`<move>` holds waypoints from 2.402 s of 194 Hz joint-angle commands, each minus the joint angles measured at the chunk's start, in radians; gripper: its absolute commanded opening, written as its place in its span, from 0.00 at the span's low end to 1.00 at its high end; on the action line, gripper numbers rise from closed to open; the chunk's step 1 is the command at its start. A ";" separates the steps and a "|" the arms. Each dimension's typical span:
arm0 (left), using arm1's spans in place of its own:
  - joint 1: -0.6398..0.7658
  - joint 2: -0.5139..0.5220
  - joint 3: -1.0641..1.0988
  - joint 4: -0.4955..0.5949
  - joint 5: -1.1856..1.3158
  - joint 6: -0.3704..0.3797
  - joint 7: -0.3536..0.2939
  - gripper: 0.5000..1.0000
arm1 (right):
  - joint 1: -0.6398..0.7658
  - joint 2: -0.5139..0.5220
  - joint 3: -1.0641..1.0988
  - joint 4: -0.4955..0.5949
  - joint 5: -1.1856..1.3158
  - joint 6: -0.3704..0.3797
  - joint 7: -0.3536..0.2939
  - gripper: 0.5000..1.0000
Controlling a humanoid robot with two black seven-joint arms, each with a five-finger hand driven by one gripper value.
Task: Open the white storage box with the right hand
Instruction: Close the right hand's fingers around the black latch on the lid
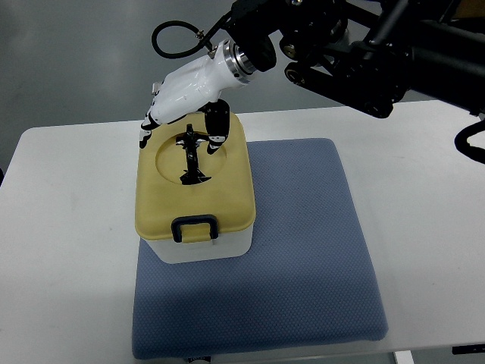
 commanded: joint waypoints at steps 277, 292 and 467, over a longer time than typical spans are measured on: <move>-0.003 0.000 -0.007 0.004 -0.007 0.006 -0.004 1.00 | 0.006 0.025 -0.130 0.012 -0.027 -0.158 0.000 0.47; -0.003 0.000 -0.007 0.007 -0.007 0.006 -0.002 1.00 | 0.007 0.026 -0.130 0.016 -0.027 -0.158 0.000 0.45; -0.003 0.000 -0.007 0.011 -0.007 0.009 -0.007 1.00 | 0.012 0.032 -0.132 0.053 -0.058 -0.173 0.000 0.31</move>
